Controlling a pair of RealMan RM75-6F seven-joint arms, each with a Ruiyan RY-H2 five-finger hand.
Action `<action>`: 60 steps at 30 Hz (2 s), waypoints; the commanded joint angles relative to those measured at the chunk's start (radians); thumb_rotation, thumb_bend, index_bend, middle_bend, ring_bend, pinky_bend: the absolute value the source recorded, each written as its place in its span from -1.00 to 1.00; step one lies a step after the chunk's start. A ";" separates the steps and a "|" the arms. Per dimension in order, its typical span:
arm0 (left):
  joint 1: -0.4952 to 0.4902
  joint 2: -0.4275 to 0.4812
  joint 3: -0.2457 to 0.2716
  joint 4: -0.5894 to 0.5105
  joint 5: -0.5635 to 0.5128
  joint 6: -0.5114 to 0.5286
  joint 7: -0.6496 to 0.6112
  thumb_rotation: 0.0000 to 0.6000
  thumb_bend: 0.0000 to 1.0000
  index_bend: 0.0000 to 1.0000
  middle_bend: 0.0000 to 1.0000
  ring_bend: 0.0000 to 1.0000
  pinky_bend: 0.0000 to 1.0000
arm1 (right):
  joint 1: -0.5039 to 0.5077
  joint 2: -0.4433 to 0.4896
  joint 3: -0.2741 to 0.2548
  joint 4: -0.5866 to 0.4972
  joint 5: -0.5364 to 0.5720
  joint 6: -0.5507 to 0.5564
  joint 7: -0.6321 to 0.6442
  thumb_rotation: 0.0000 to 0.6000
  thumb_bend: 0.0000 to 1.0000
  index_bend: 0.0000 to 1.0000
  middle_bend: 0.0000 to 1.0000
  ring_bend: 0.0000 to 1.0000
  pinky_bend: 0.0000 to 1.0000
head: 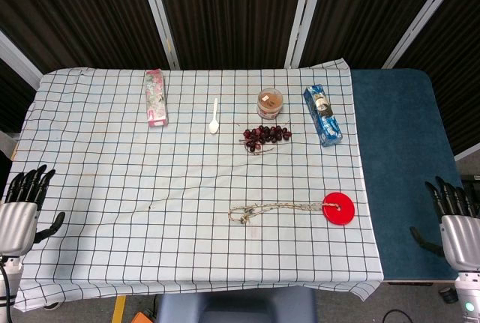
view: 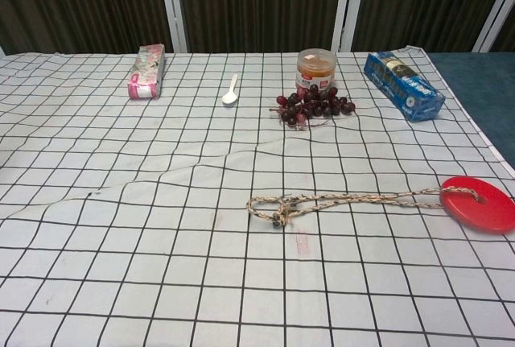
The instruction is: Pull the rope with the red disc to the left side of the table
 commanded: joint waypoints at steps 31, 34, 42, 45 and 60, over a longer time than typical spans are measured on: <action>-0.270 -0.237 0.030 -0.079 0.176 -0.321 0.199 1.00 -0.30 -1.00 -1.00 -1.00 -1.00 | -0.007 0.040 0.026 0.016 0.044 0.001 0.071 1.00 -0.25 -1.00 -1.00 -1.00 -1.00; -0.318 -0.301 0.010 -0.078 0.159 -0.377 0.236 1.00 -0.31 -1.00 -1.00 -1.00 -1.00 | -0.018 0.038 0.020 0.033 0.046 0.007 0.092 1.00 -0.25 -1.00 -1.00 -1.00 -1.00; -0.438 -0.481 -0.044 -0.004 0.083 -0.501 0.304 1.00 -0.30 -1.00 -1.00 -1.00 -1.00 | -0.042 0.042 0.020 0.073 0.057 0.025 0.157 1.00 -0.25 -1.00 -1.00 -1.00 -1.00; -0.473 -0.535 -0.053 0.036 0.064 -0.529 0.319 1.00 -0.30 -1.00 -1.00 -1.00 -1.00 | -0.047 0.043 0.022 0.086 0.061 0.028 0.177 1.00 -0.25 -1.00 -1.00 -1.00 -1.00; -0.583 -0.702 -0.061 0.258 0.053 -0.565 0.312 1.00 -0.27 -1.00 -1.00 -1.00 -1.00 | -0.060 0.046 0.030 0.111 0.077 0.029 0.215 1.00 -0.25 -1.00 -1.00 -1.00 -1.00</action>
